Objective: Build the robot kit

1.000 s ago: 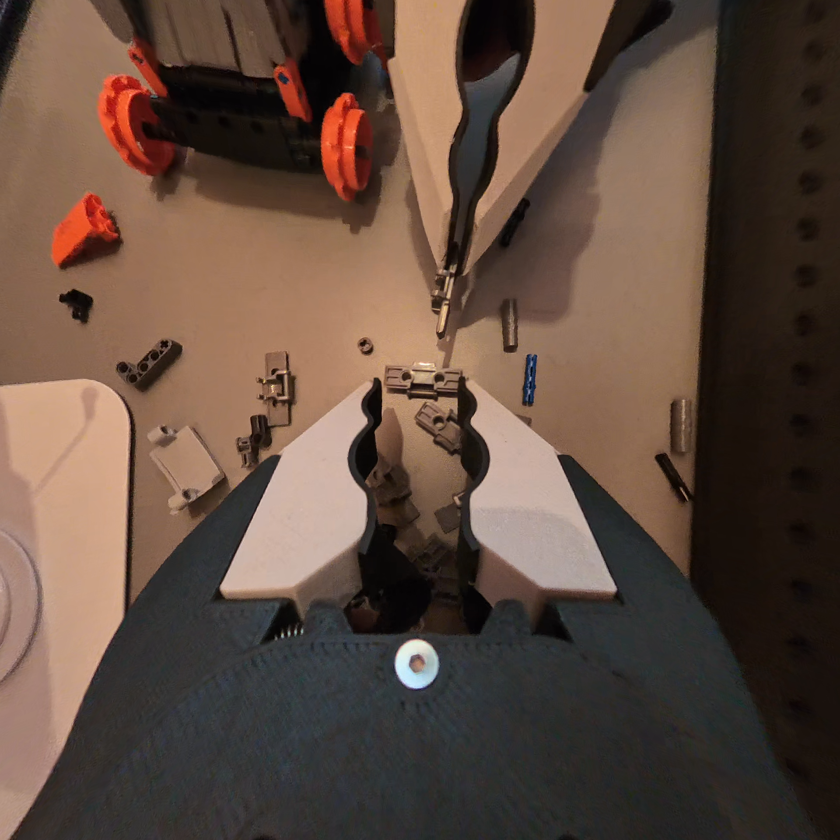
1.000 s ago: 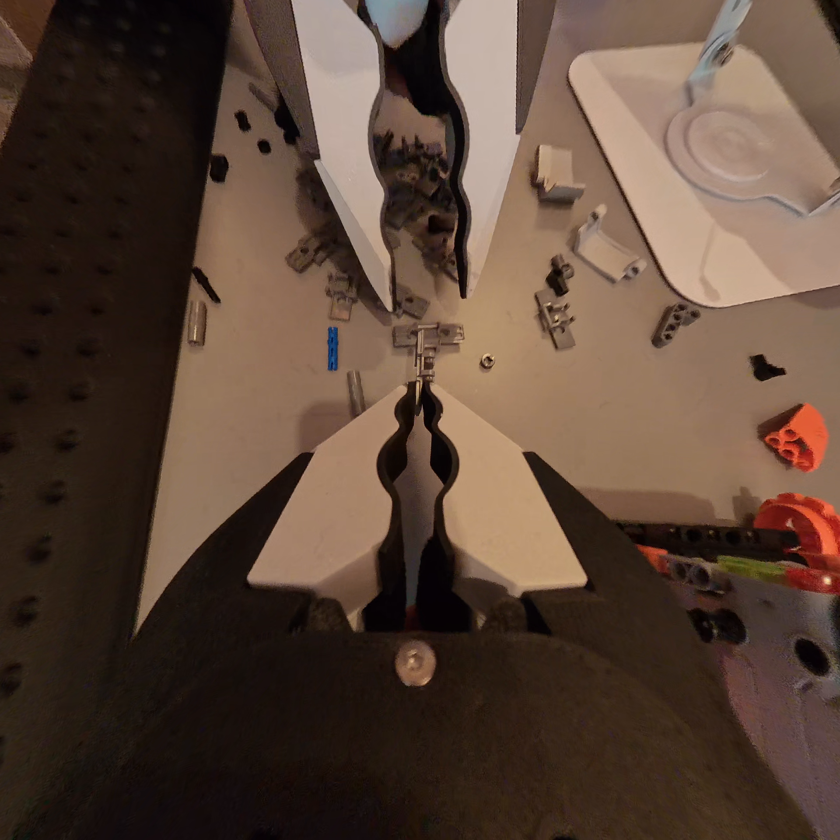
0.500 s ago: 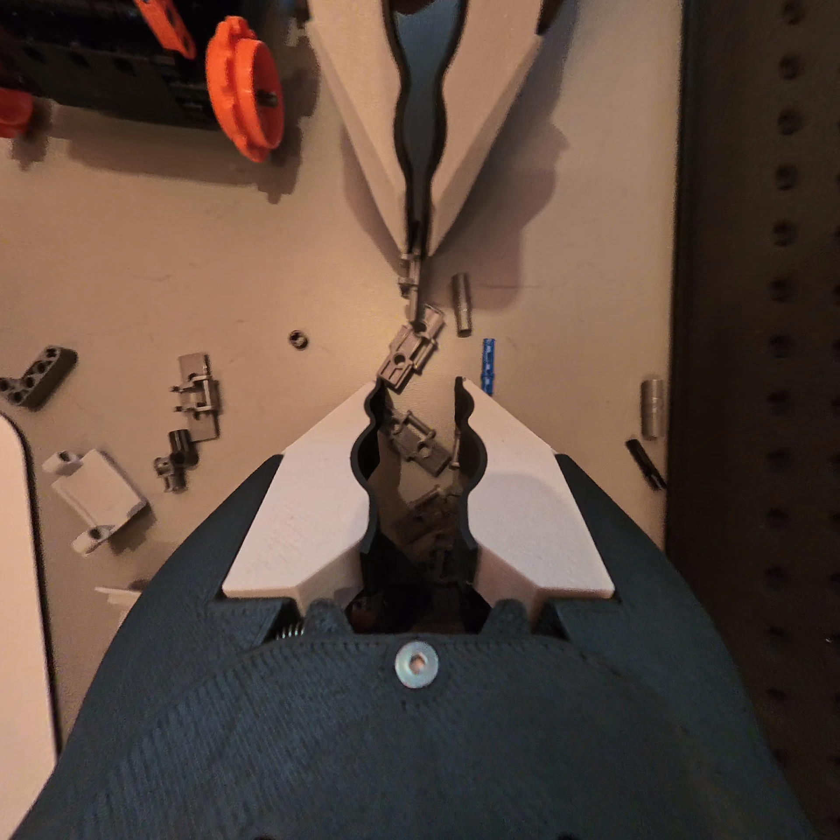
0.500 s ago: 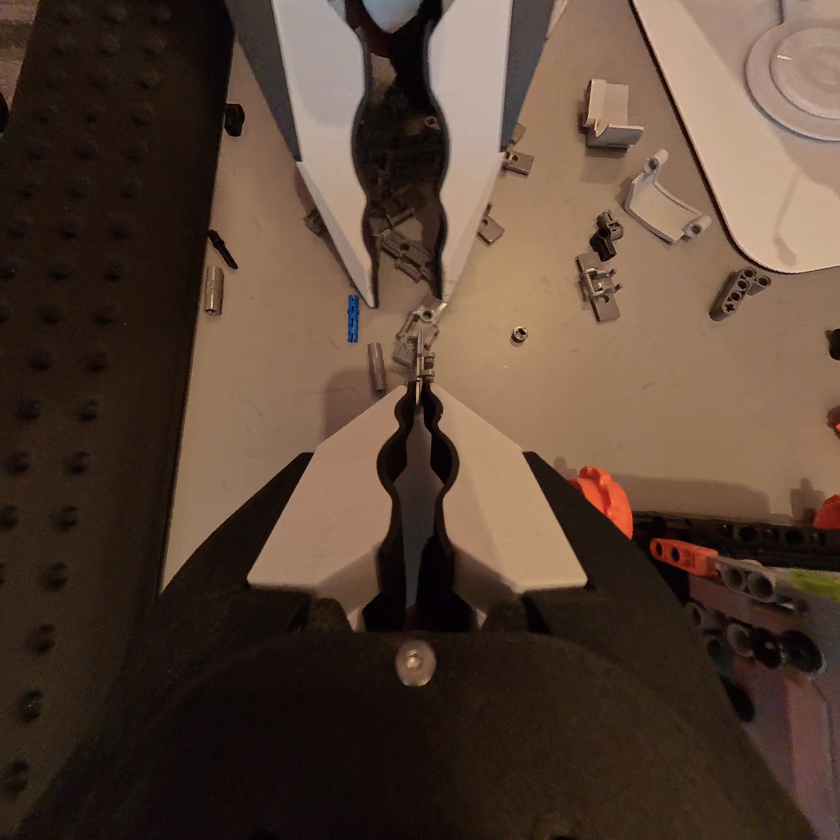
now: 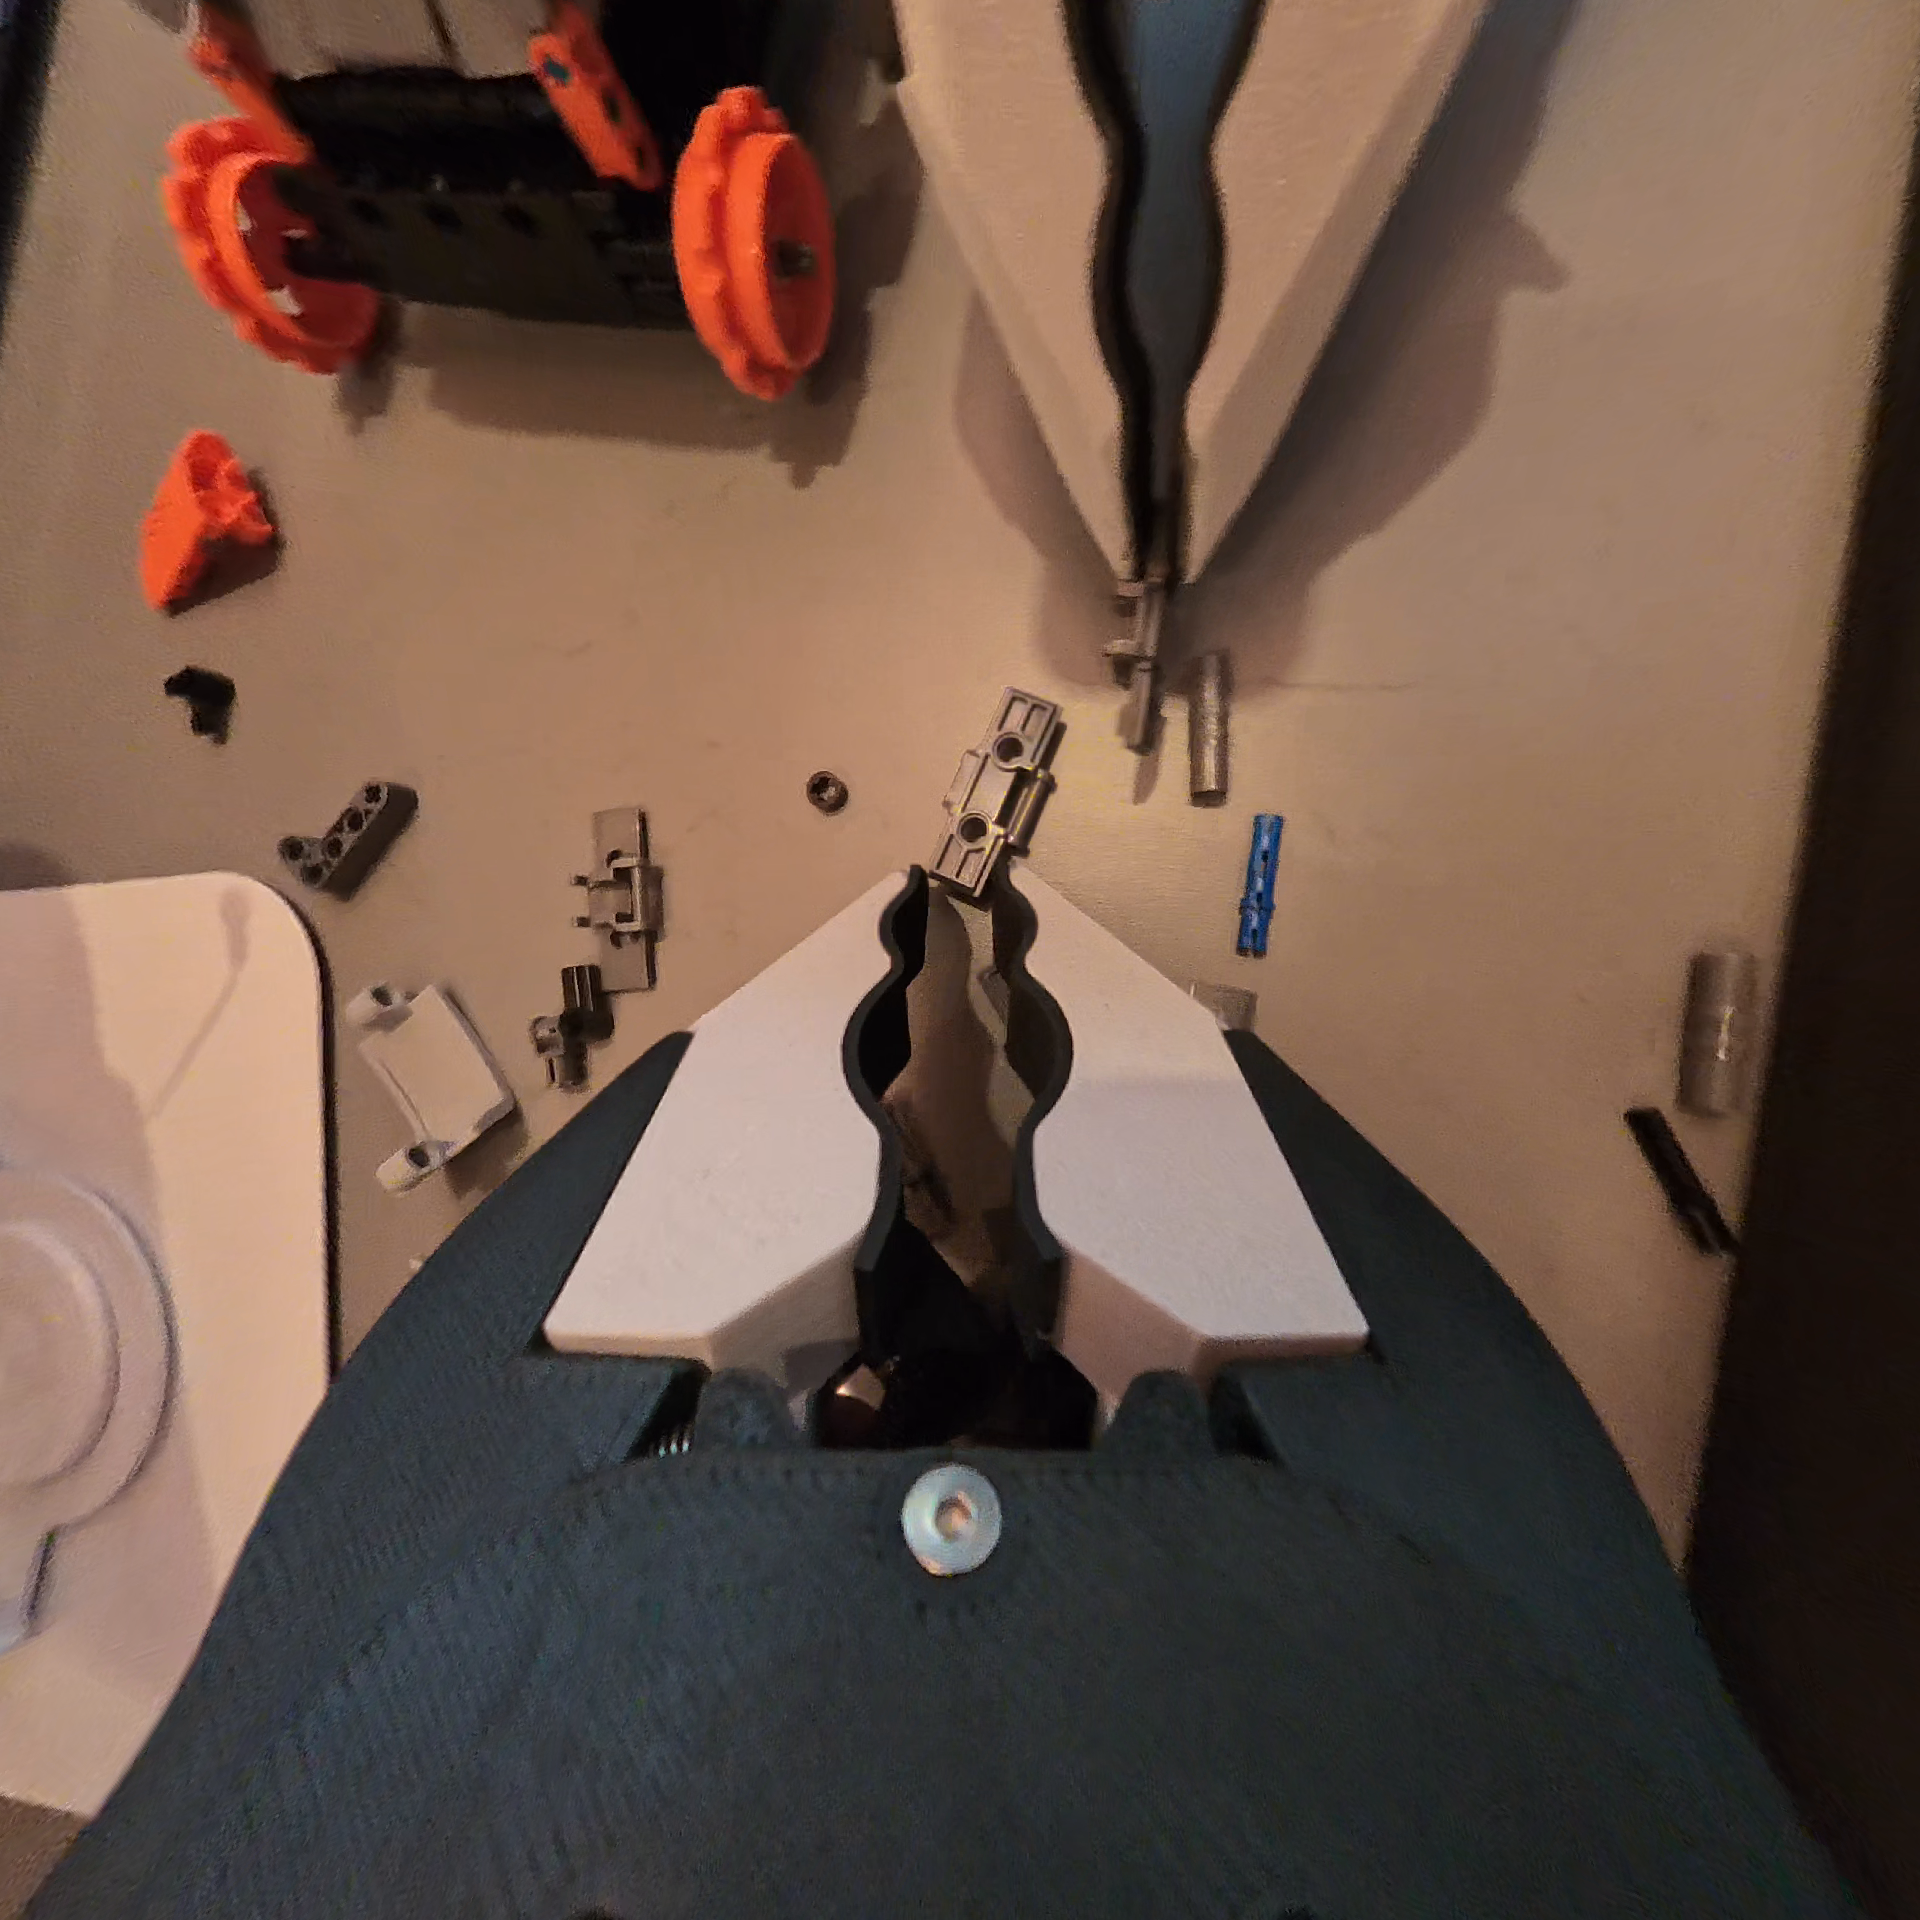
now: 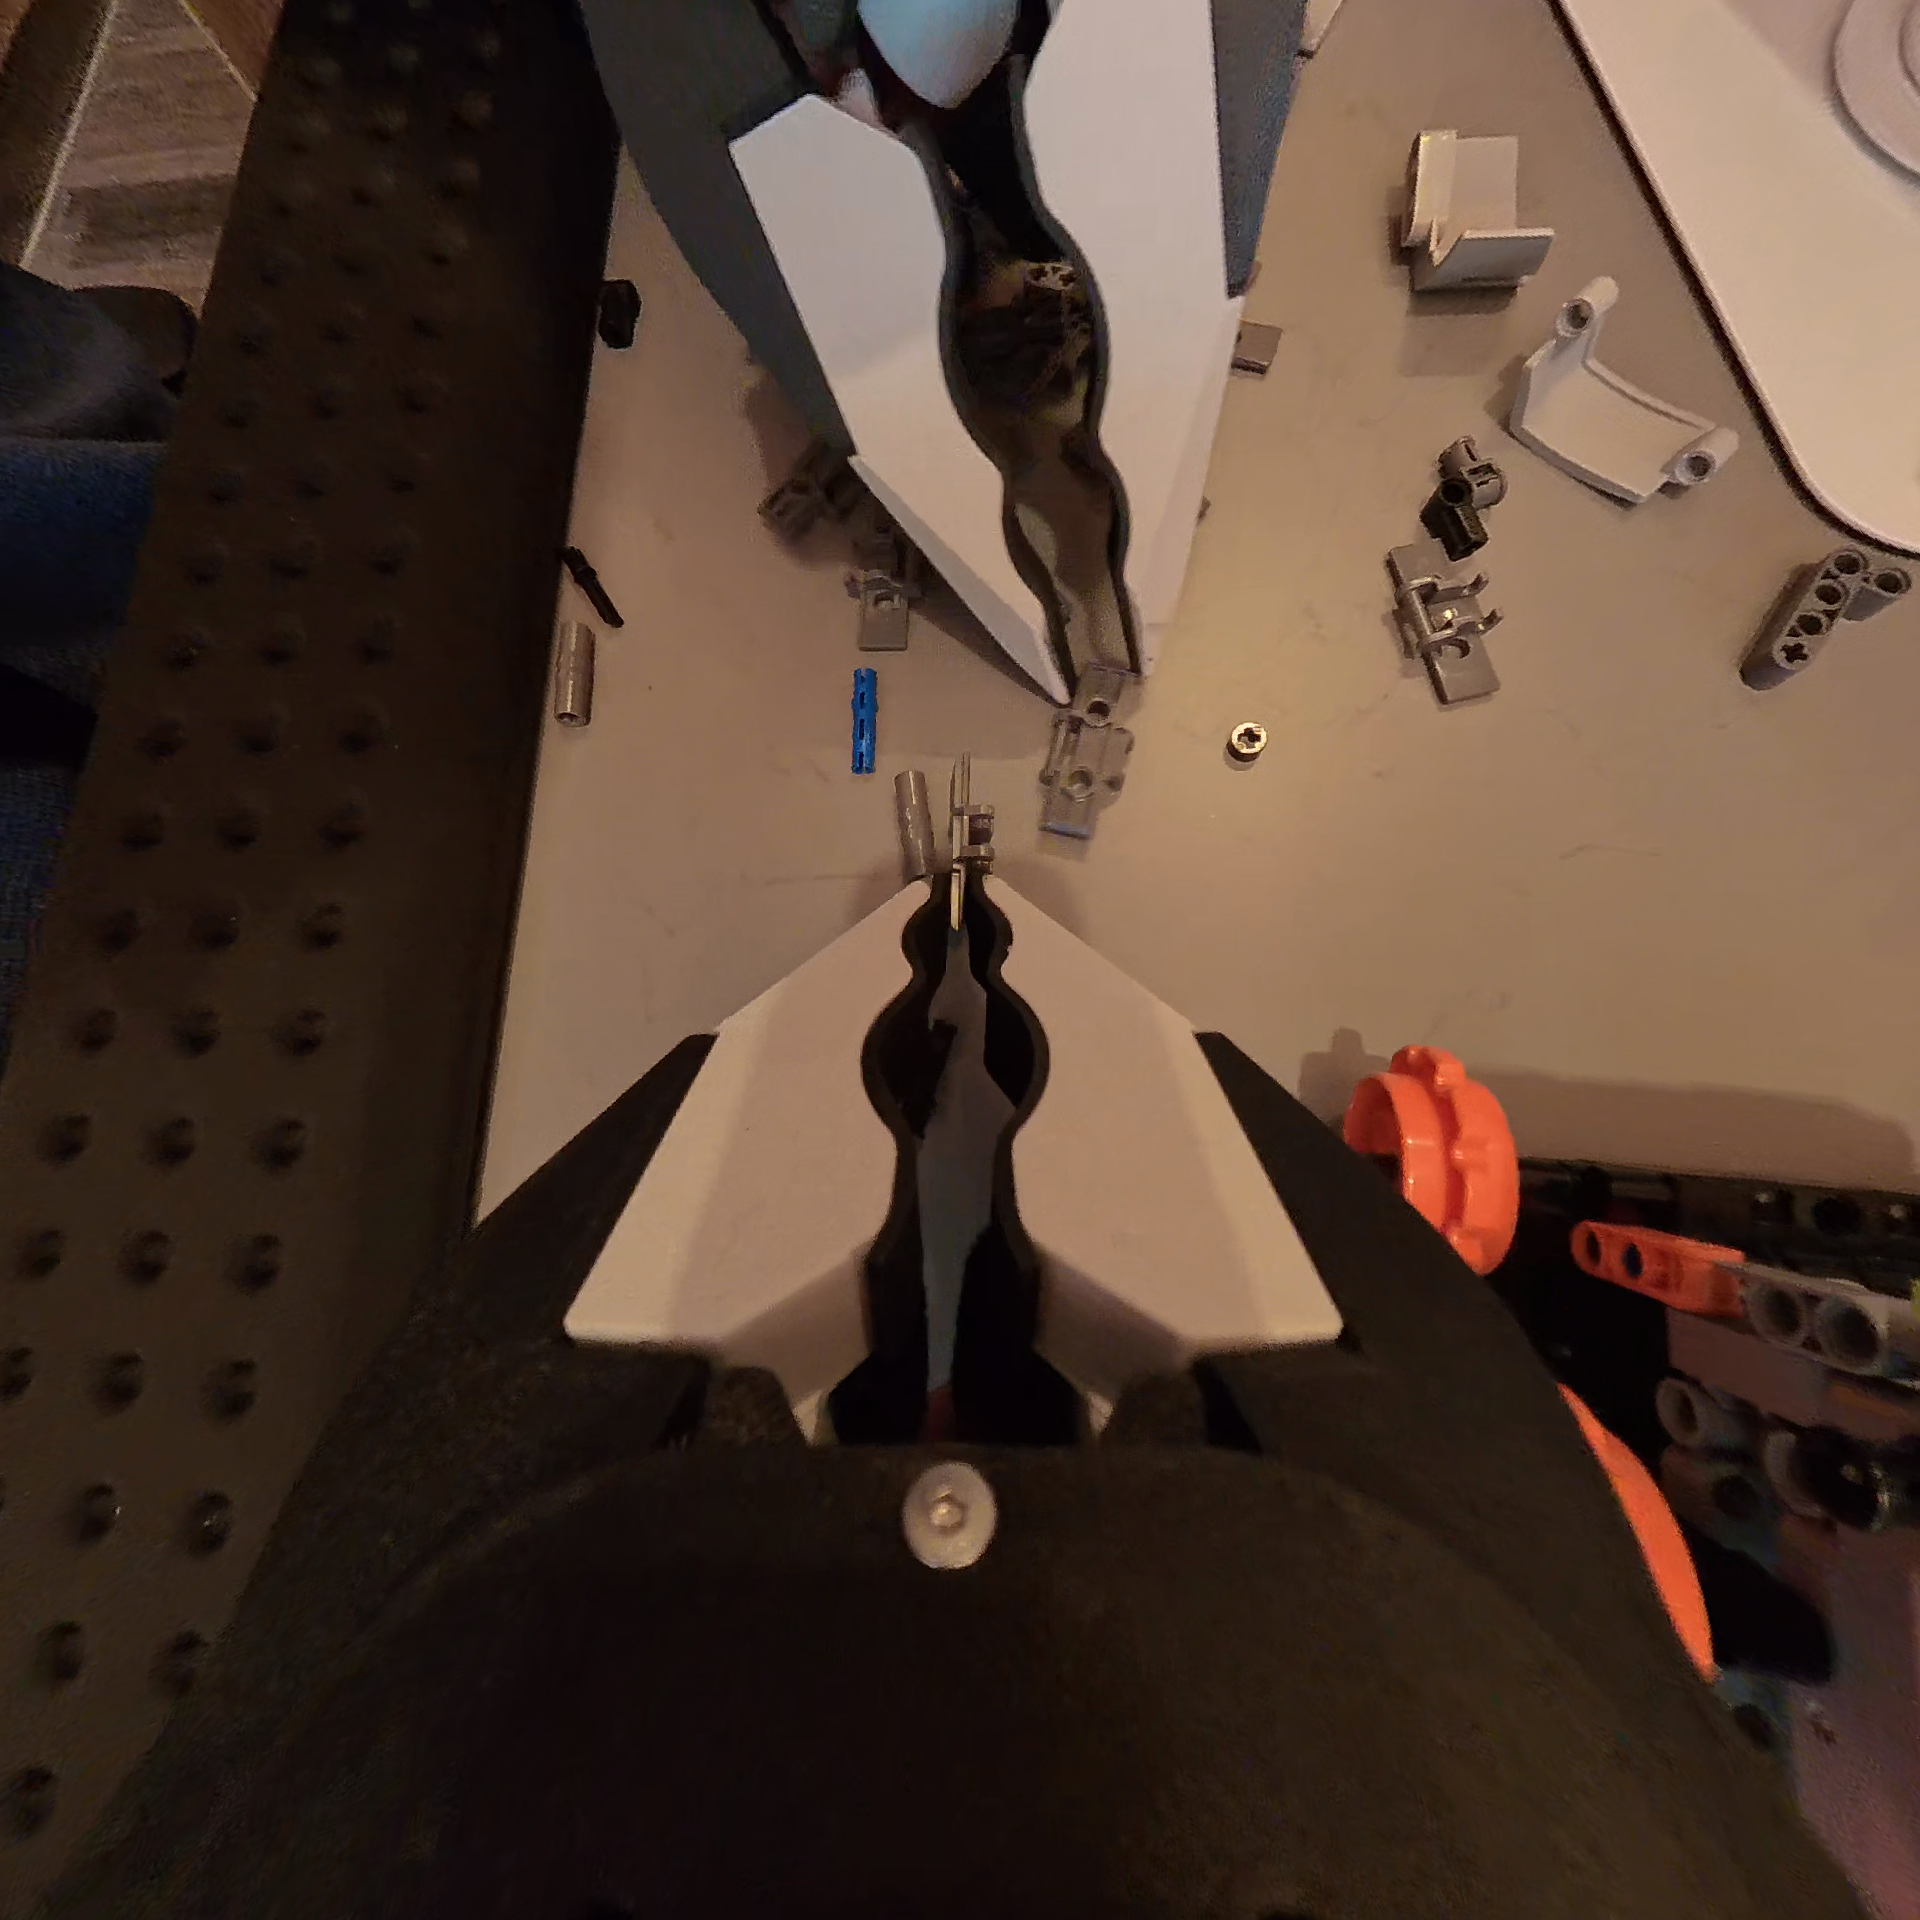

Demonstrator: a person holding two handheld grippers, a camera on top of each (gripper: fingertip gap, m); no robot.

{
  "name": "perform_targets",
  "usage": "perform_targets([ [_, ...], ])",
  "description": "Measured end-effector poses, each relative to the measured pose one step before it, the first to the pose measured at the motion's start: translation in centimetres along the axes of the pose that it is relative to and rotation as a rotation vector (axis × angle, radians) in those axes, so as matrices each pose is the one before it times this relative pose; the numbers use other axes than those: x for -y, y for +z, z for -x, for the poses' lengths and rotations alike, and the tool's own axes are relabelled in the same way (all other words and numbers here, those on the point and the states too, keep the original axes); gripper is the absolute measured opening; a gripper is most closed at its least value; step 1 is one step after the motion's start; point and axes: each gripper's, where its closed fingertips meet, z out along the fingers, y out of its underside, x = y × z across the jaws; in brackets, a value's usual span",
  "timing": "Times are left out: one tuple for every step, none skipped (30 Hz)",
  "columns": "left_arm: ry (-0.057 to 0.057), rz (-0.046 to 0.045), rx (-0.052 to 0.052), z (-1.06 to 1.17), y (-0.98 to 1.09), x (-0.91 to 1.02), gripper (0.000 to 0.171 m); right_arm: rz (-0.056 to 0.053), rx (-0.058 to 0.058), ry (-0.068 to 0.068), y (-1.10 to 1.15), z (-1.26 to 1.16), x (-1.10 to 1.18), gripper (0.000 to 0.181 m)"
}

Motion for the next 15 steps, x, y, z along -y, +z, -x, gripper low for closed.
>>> perform_targets([
  [-0.0301,-0.00449,0.003,0.145,0.139,0.005,0.012,0.0016,0.0026,0.0022,-0.024,-0.006,-0.054,0.0],
  [-0.0176,-0.00764,0.0011,0.031,0.085,0.085,0.011,0.0004,-0.0046,0.0035,-0.053,-0.12,-0.015,0.0],
  [-0.0098,-0.00555,-0.0005,-0.097,0.075,0.12,0.011,-0.0048,-0.002,0.0083,-0.026,-0.103,0.069,0.0],
  [-0.0218,0.00462,0.0148,0.164,0.037,0.047,0.012,-0.0077,0.0045,0.0122,0.043,-0.018,0.108,0.0],
  [-0.0139,0.0007,0.0224,0.245,0.065,0.08,0.012,-0.0035,0.0041,0.0135,0.126,-0.028,0.063,0.0],
  [-0.0098,0.00261,0.0022,-0.135,0.076,0.023,0.012,0.0036,-0.001,0.0125,0.161,-0.109,-0.064,0.0],
  [-0.0187,0.00211,0.0017,-0.146,-0.011,0.077,0.012,0.005,-0.0025,0.0121,0.143,-0.142,-0.101,0.0],
  [-0.0135,0.00244,0.0121,0.007,0.002,0.049,0.014,0.0003,0.0024,0.0146,0.13,-0.078,-0.03,0.0],
  [-0.0019,-0.00454,0.0106,-0.011,0.016,0.092,0.017,-0.005,0.0042,0.018,0.122,-0.058,0.054,0.0],
  [-0.0008,-0.00401,-0.0006,-0.118,0.015,0.04,0.016,-0.0037,0.002,0.0164,0.127,-0.093,0.051,0.001],
  [-0.0057,0.00044,-0.0029,-0.04,-0.033,-0.025,0.017,0.0017,-0.0006,0.0089,0.117,-0.094,-0.017,0.001],
  [-0.0049,0.00023,-0.0083,-0.057,-0.063,-0.029,0.019,0.0025,-0.0011,0.0043,0.097,-0.059,-0.032,0.001],
  [-0.0011,-0.00252,-0.0194,-0.245,-0.044,-0.037,0.019,-0.0015,-0.0027,0.0081,0.078,-0.1,0.048,0.001],
  [-0.0024,-0.00277,-0.0189,-0.28,-0.051,-0.036,0.018,-0.0028,0.0004,0.0103,0.078,-0.055,0.089,0.001],
  [-0.0025,0.0003,-0.0056,-0.09,-0.054,-0.041,0.019,-0.0024,0.0069,0.005,0.064,0.089,0.063,0.001],
])
